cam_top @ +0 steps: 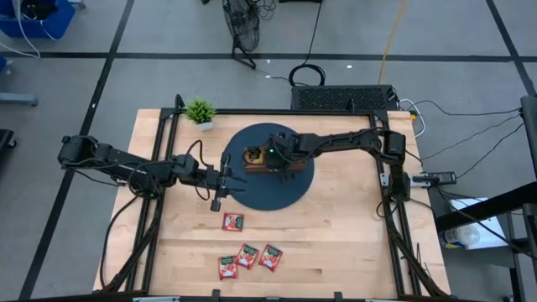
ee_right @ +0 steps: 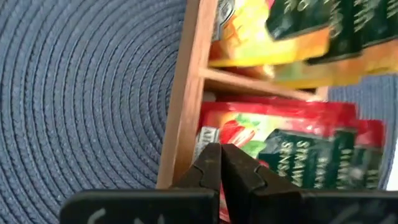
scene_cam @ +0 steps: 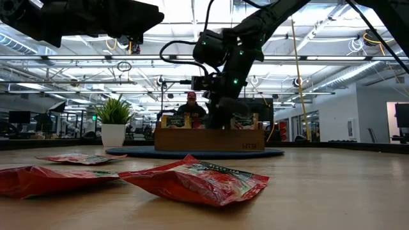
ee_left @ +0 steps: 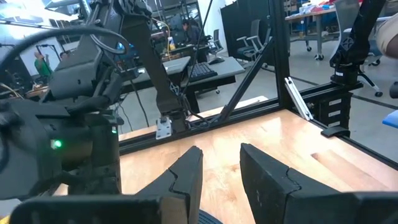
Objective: Pick & Place Tea
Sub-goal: Put the red tea bag into the middle section of the wooden organizer
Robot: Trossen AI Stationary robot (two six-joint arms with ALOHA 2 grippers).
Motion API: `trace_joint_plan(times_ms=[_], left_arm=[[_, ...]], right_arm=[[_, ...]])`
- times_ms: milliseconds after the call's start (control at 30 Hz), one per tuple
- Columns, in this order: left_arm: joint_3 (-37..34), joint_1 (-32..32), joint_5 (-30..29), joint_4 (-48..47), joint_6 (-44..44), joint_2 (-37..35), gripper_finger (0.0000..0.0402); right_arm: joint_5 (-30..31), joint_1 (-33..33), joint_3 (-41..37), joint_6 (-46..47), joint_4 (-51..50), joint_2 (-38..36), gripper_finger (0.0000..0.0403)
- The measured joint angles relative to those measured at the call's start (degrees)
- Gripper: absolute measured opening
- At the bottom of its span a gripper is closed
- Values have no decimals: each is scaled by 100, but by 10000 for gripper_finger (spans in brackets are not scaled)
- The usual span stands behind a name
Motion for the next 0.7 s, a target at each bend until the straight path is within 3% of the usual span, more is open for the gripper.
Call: trace_joint_plan(times_ms=[267,500,700], left_arm=[[0,0,0,0,0,0,113],[0,0,0,0,0,0,113],[0,1,0,0,0,0,113]], right_arm=[[43,-4,-436,-17,373,-9,0],[1107,180,-542,-182,760,-18,0],[1588,339,-544,-232,815,-20,0]])
